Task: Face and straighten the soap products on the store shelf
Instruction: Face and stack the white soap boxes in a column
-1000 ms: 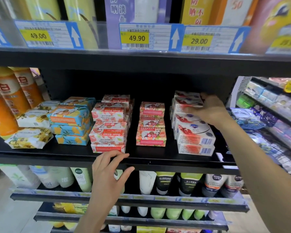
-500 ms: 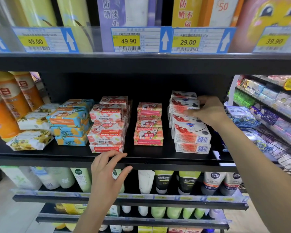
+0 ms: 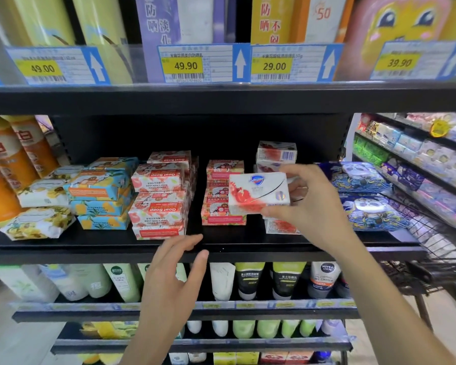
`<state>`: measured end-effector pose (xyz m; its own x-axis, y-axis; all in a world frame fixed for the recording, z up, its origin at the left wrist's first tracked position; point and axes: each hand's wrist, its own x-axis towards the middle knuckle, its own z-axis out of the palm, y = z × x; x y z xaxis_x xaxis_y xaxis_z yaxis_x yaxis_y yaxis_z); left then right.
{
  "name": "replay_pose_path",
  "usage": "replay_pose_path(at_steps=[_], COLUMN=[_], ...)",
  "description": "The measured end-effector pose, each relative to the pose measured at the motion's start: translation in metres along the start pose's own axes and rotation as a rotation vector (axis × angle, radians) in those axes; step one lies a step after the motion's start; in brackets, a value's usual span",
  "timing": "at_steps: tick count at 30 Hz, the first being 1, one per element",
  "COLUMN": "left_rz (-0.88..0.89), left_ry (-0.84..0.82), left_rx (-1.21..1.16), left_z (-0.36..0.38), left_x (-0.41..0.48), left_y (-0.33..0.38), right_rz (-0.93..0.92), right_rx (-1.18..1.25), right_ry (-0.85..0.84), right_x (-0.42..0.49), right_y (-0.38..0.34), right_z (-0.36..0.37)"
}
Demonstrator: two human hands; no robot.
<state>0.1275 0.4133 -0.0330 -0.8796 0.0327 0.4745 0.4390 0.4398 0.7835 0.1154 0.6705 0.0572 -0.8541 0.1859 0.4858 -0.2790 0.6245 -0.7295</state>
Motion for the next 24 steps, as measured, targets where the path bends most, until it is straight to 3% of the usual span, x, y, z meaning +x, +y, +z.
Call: replay_pose_path(at_steps=[5, 8, 15, 20, 24], left_rz=[-0.263, -0.335, -0.437, -0.435, -0.405], left_ry=[-0.240, -0.250, -0.182, -0.170, -0.177], left_rx=[-0.492, -0.670, -0.789, -0.838, -0.819], left_z=[0.003, 0.009, 0.012, 0.007, 0.006], left_x=[0.018, 0.025, 0.024, 0.023, 0.019], left_y=[0.041, 0.050, 0.044, 0.043, 0.042], right_rz=[-0.027, -0.039, -0.017, 0.183, 0.330], right_rx=[0.047, 0.104, 0.205, 0.578, 0.694], right_ry=[-0.037, -0.034, -0.076, -0.095, -0.019], right_x=[-0.026, -0.040, -0.057, -0.069, -0.078], right_y=[-0.002, -0.003, -0.002, -0.008, -0.008], right_z=[0.010, 0.017, 0.025, 0.027, 0.036])
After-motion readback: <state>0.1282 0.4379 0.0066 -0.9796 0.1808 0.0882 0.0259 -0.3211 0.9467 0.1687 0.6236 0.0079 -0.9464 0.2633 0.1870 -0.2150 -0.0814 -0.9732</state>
